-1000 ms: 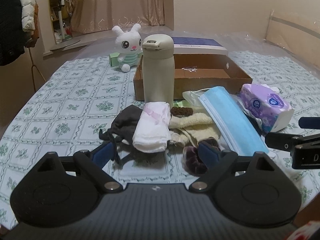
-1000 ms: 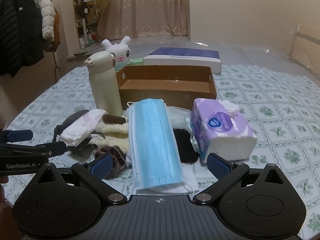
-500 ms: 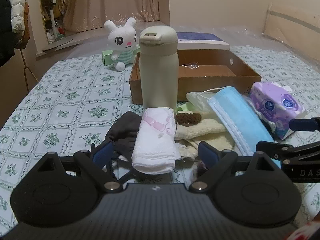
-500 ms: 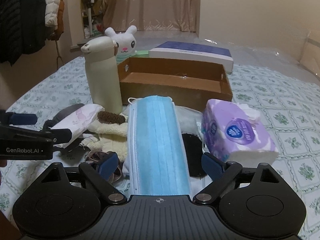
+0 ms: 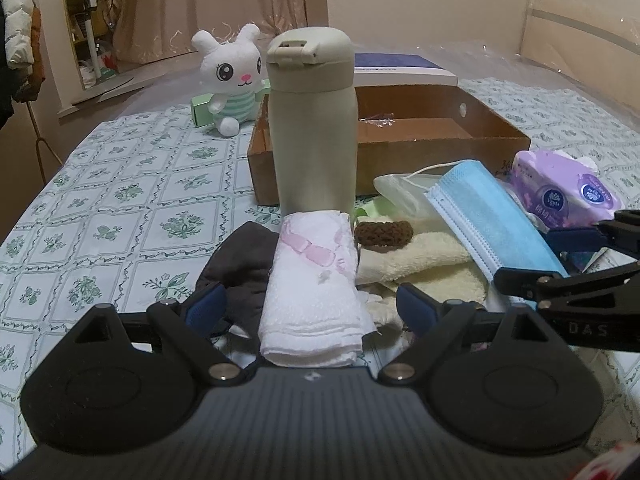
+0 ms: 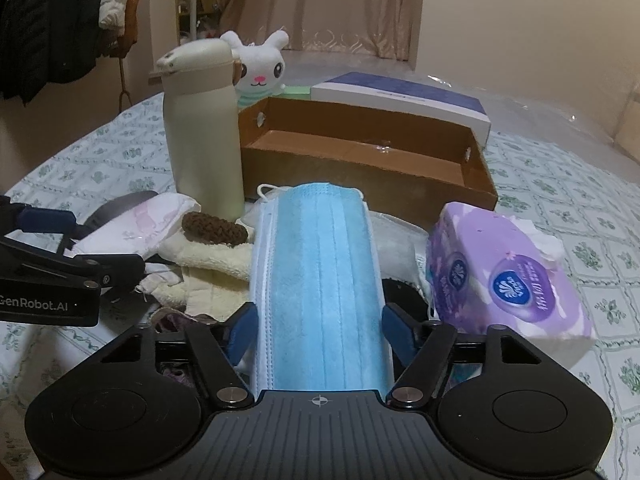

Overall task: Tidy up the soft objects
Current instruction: 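Close the right gripper on the blue mask while the left approaches the white towel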

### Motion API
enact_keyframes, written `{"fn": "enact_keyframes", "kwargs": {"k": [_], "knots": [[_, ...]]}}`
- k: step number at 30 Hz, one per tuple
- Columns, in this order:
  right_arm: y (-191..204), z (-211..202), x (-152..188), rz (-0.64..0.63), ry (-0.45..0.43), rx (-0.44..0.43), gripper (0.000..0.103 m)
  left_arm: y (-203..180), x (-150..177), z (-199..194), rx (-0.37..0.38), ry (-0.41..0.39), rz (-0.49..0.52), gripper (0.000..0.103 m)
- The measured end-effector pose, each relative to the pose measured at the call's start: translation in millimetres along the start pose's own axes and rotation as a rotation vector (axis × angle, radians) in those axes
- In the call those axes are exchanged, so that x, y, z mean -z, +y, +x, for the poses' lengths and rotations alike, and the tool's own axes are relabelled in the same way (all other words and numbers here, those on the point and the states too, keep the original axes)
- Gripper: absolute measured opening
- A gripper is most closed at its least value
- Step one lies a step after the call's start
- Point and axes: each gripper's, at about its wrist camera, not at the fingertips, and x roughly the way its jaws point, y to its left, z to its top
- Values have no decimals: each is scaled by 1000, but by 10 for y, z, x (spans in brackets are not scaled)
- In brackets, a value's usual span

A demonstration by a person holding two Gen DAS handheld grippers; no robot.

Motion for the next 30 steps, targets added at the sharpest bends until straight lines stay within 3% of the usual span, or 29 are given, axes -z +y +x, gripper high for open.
{"fn": "enact_keyframes", "kwargs": {"k": [14, 20, 24, 30], "knots": [[53, 76, -26, -16, -11, 1, 40, -10, -31, 84, 21, -9, 28, 89], [35, 23, -40, -10, -27, 7, 24, -7, -43, 94, 28, -11, 34, 86], [37, -12, -50, -14, -43, 13, 12, -6, -53, 91, 32, -16, 40, 81], [29, -53, -49, -6, -60, 13, 7, 9, -70, 122, 42, -6, 51, 66]]}}
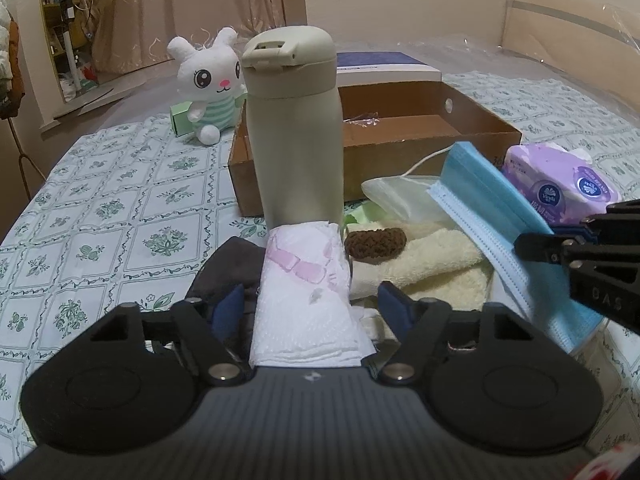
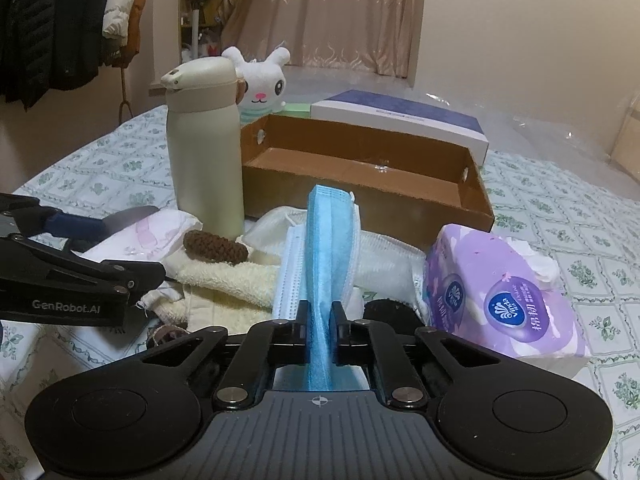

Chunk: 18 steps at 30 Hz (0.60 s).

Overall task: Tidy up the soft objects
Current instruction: 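Close the left gripper on the white pink-printed towel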

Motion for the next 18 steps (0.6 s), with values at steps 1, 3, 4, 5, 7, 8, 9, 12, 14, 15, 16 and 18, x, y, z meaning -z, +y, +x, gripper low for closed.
{"fn": "enact_keyframes", "kwargs": {"k": [1, 3, 4, 5, 7, 8, 9, 12, 14, 15, 16, 18], "knots": [[-7, -7, 0, 3, -4, 1, 7, 9, -5, 4, -1, 1, -1, 65], [-19, -22, 1, 9, -9, 2, 6, 38, -12, 17, -1, 5, -1, 55], [-23, -32, 2, 11, -12, 3, 6, 51, -16, 30, 0, 11, -2, 52], [-27, -41, 0, 12, -15, 4, 6, 63, -19, 41, 3, 16, -3, 51], [-32, -44, -7, 12, -16, 5, 6, 80, -23, 65, 16, 29, -4, 48], [-35, -43, -10, 12, -16, 4, 6, 82, -23, 79, 21, 37, -2, 48], [-35, -42, -11, 13, -16, 4, 6, 79, -23, 93, 26, 44, 2, 48], [-35, -47, -14, 11, -14, 4, 6, 70, -15, 145, 38, 70, 15, 47], [-36, -44, -17, 11, -12, 3, 6, 58, -6, 166, 39, 78, 23, 47], [-36, -41, -14, 12, -11, 3, 6, 52, -3, 165, 40, 79, 26, 43], [-40, -41, -15, 12, -12, 3, 6, 46, -2, 153, 38, 76, 26, 43], [-45, -44, -17, 14, -12, 4, 6, 25, -1, 114, 28, 67, 37, 41]]}}
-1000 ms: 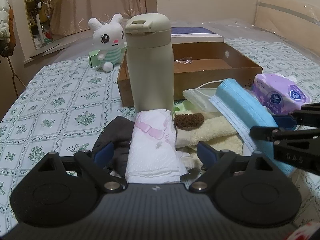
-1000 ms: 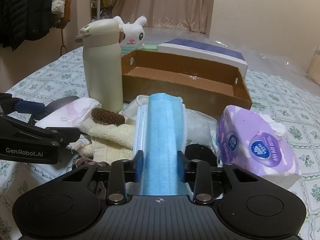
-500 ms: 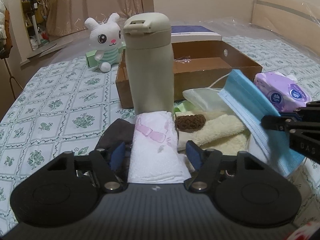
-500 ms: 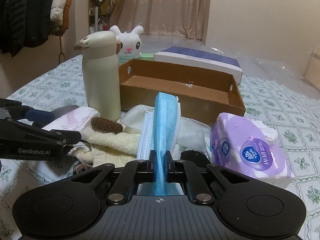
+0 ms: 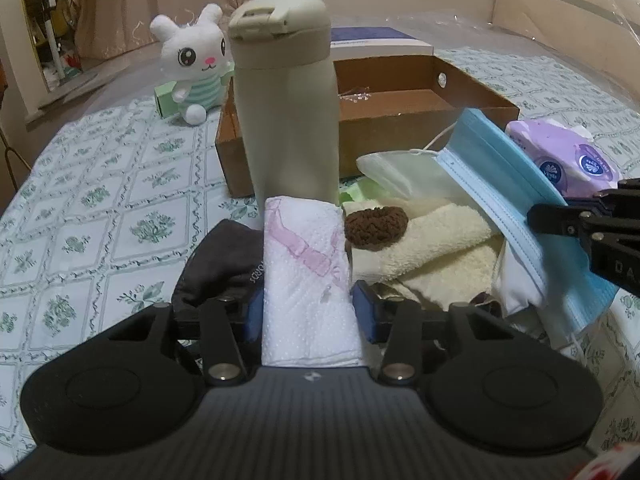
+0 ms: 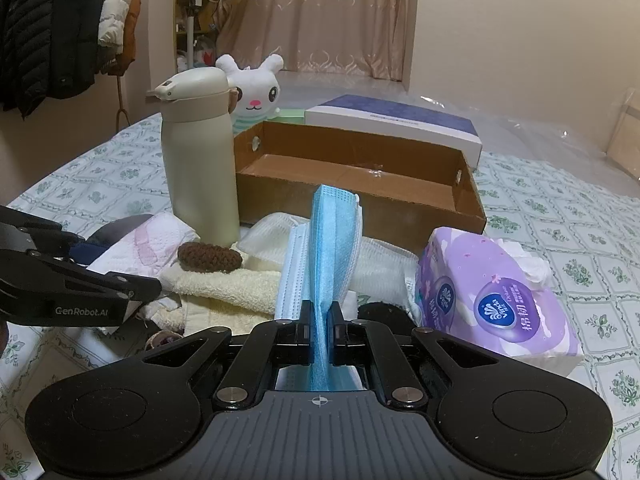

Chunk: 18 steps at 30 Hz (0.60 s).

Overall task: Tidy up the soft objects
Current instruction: 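Close the left gripper on the white pink-printed towel, then carry the towel with the left gripper while the right carries the mask to the box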

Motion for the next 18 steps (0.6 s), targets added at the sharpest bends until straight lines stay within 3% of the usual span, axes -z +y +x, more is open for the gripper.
{"fn": "enact_keyframes", "kwargs": {"k": [5, 12, 18], "knots": [[-1, -2, -5, 1, 2, -2, 6, -17, -2, -112, -27, -24, 5, 38], [10, -60, -5, 3, -6, -5, 5, -14, 6, -210, -34, -41, -16, 23], [29, -126, -14, 1, -13, -3, 4, -41, 21, -321, -34, -56, -29, 19]]}}
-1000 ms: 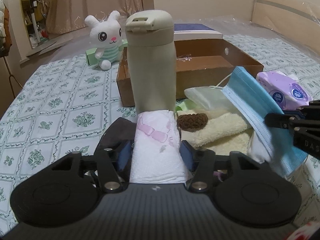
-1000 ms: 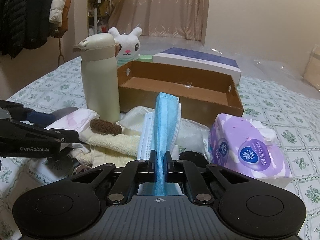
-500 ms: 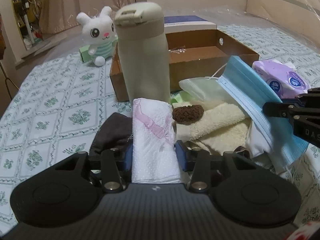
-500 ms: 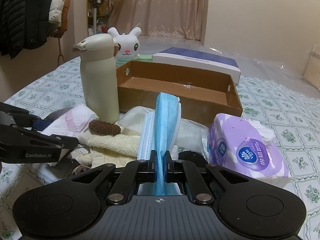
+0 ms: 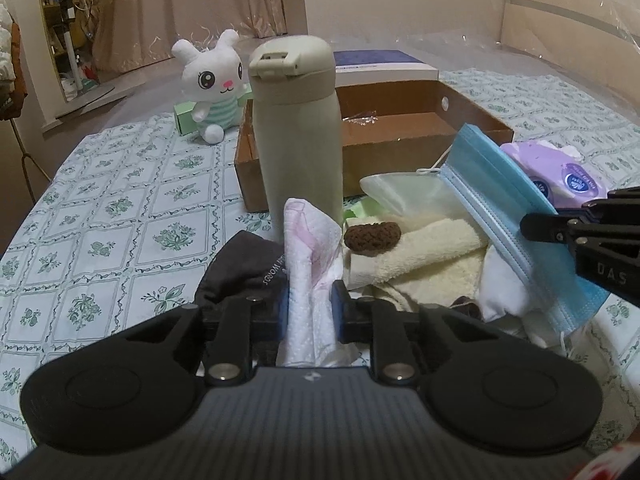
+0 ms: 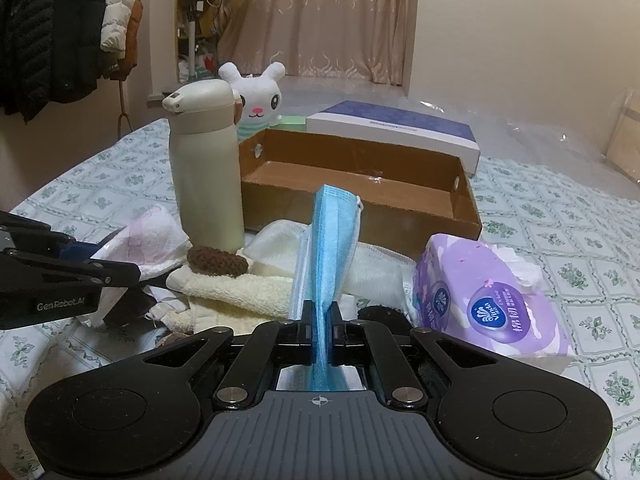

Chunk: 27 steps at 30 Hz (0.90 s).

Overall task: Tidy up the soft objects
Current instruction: 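Carry the towel with the left gripper while the right carries the mask to the box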

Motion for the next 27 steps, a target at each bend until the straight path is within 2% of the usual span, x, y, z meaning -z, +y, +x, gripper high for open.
{"fn": "enact_keyframes", "kwargs": {"k": [27], "knots": [[71, -616, -75, -3, -50, 10, 3, -293, -25, -675, 24, -64, -45, 19]]}}
